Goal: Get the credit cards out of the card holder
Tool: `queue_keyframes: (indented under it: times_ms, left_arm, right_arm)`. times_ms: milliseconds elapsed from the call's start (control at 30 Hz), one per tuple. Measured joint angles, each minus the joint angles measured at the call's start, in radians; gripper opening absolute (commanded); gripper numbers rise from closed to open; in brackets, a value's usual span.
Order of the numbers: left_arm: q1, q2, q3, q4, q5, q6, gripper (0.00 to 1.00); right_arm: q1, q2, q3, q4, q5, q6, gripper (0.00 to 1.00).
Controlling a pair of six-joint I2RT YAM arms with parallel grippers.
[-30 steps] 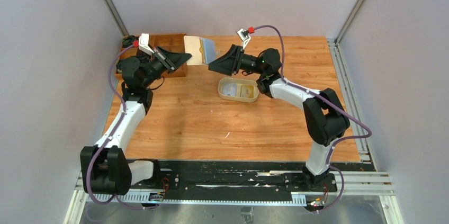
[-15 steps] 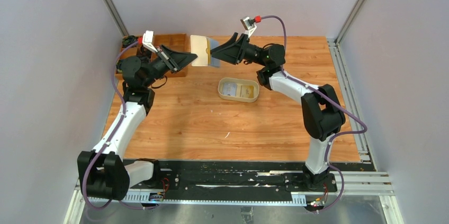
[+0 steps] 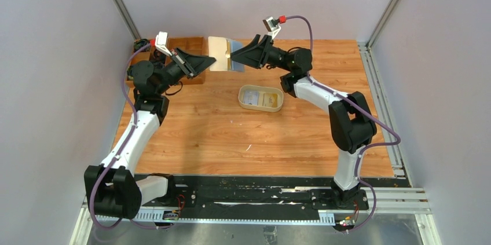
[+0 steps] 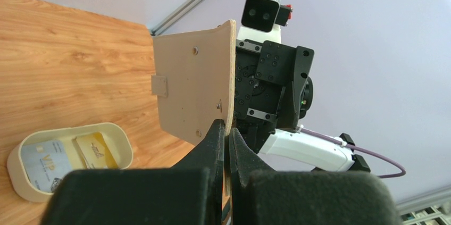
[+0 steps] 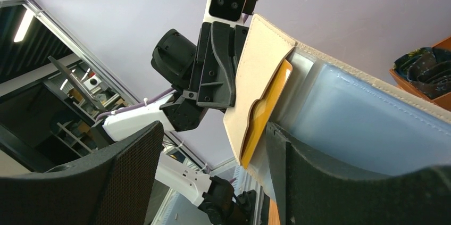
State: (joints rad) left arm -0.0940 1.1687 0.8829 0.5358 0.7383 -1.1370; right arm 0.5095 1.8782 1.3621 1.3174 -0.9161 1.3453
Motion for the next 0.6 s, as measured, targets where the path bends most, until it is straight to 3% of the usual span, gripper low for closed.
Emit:
queue_keyframes:
  times_ms: [267, 467, 600]
  left_arm:
    - [-0.002, 0.0, 0.002, -0.002, 0.0, 0.0, 0.0]
    - [-0.002, 0.0, 0.002, 0.0, 0.001, 0.0, 0.0]
    - [-0.002, 0.0, 0.002, 0.0, 0.003, 0.0, 0.0]
  right_arm:
    - [0.008, 0.042, 0.036, 0.001, 0.0, 0.022, 0.63]
    - [0.009, 0.045, 0.038, -0.001, 0.001, 0.028, 0.42]
    - [0.009, 0.045, 0.039, -0.003, 0.0, 0.031, 0.33]
